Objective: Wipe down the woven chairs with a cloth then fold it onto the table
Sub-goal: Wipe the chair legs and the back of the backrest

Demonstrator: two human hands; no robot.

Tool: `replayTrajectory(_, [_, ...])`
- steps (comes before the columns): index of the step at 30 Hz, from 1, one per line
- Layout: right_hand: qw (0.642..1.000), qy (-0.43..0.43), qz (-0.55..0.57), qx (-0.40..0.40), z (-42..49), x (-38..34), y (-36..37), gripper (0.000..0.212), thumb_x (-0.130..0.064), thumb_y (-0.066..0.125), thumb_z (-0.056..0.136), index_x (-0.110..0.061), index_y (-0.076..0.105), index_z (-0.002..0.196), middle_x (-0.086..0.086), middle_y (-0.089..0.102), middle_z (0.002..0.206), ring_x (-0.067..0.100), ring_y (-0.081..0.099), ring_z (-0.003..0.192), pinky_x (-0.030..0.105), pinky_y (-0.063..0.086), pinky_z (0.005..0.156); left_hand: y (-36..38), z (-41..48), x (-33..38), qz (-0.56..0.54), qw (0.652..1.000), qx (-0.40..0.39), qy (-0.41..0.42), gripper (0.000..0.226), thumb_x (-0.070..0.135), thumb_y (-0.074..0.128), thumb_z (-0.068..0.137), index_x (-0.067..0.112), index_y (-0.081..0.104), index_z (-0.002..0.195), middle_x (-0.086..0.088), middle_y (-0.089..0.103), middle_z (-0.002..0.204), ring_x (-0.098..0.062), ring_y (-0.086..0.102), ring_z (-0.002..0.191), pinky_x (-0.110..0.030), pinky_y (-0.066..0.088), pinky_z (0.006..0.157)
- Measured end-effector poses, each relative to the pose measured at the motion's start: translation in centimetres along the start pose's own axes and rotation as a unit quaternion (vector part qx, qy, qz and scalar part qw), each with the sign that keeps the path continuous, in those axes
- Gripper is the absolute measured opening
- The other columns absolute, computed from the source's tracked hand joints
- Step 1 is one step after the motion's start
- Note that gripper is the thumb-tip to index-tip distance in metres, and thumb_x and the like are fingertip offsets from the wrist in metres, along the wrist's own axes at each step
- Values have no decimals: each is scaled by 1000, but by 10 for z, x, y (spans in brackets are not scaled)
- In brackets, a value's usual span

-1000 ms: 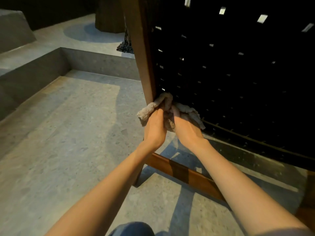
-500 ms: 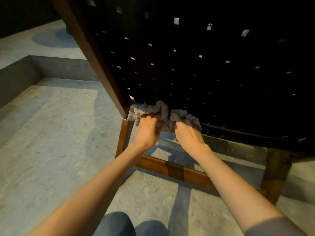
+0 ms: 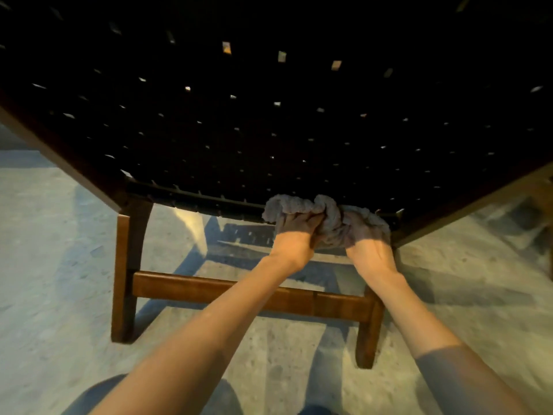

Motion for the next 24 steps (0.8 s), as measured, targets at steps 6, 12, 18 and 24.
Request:
replayTrajectory(6, [999,23,38,19,2,6,5,35,-12,55,92,-12,53,128,15,59,120,30,57,104,34,47,78,-1,7,-1,63,998,-17,0,50,27,41,99,25,26,146,-1,28,153,-24,20,139,-36,16,108])
replayTrajectory(12, [997,-43,45,35,4,-16,8,33,-14,56,93,-11,56,125,16,59,119,32,55,111,40,47,87,-18,-22,-38,109,994,9,27,47,19,40,97,24,31,143,-6,33,148,-25,26,136,-39,22,104])
replayTrajectory(18, [988,-143,62,-2,-21,-108,31,45,-22,59,92,-21,41,133,9,66,103,30,65,91,37,53,66,-51,-96,-118,1,998,39,-42,29,18,44,98,13,50,126,-7,48,124,-25,41,110,-34,39,88])
replayTrajectory(24, [950,-187,204,-147,-41,-219,84,26,-24,64,88,-31,56,111,-16,55,88,11,56,96,27,45,79,-80,-191,-219,-14,981,43,-187,17,24,45,98,20,56,110,-1,58,107,-21,49,95,-33,43,74])
Point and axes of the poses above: each hand's wrist, its own z-axis towards the middle knuckle, its own y-axis out of the palm, x = y × z, the point moved 2 cm from there along z, towards the middle knuckle
